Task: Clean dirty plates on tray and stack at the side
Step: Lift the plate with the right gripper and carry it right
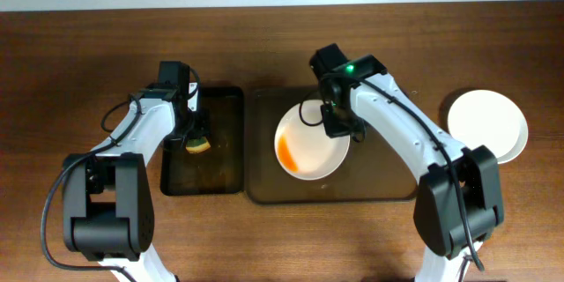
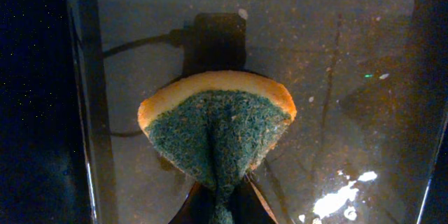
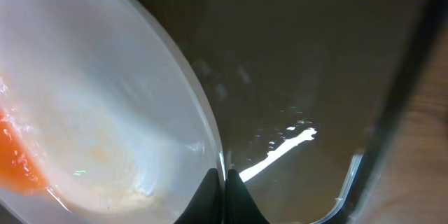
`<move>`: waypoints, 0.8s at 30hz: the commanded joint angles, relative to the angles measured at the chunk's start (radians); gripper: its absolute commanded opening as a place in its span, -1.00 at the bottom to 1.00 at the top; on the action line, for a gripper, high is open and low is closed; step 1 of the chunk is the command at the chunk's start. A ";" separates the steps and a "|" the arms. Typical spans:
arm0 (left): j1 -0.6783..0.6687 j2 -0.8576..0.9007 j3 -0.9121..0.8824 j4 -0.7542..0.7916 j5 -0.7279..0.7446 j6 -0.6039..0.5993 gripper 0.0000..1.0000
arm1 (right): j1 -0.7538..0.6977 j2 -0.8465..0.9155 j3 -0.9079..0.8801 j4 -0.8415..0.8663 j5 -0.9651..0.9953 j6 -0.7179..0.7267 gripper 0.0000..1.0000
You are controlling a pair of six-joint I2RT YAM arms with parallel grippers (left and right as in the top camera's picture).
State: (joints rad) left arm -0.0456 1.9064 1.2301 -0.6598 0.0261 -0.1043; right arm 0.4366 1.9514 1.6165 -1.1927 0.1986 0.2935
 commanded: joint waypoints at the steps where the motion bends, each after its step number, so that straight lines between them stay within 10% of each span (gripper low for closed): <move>1: 0.001 -0.007 -0.005 0.005 -0.007 0.016 -1.00 | 0.059 -0.058 0.082 -0.036 0.212 0.086 -0.92; 15: 0.001 -0.007 -0.005 0.006 -0.007 0.016 -1.00 | 0.433 -0.109 0.116 -0.052 0.895 0.219 -0.92; 24: 0.001 -0.007 -0.005 0.006 -0.007 0.016 -1.00 | 0.497 -0.109 0.115 -0.036 1.003 0.292 -0.92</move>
State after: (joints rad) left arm -0.0452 1.9064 1.2301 -0.6575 0.0261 -0.1043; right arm 0.9401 1.8763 1.7096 -1.2339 1.1397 0.5442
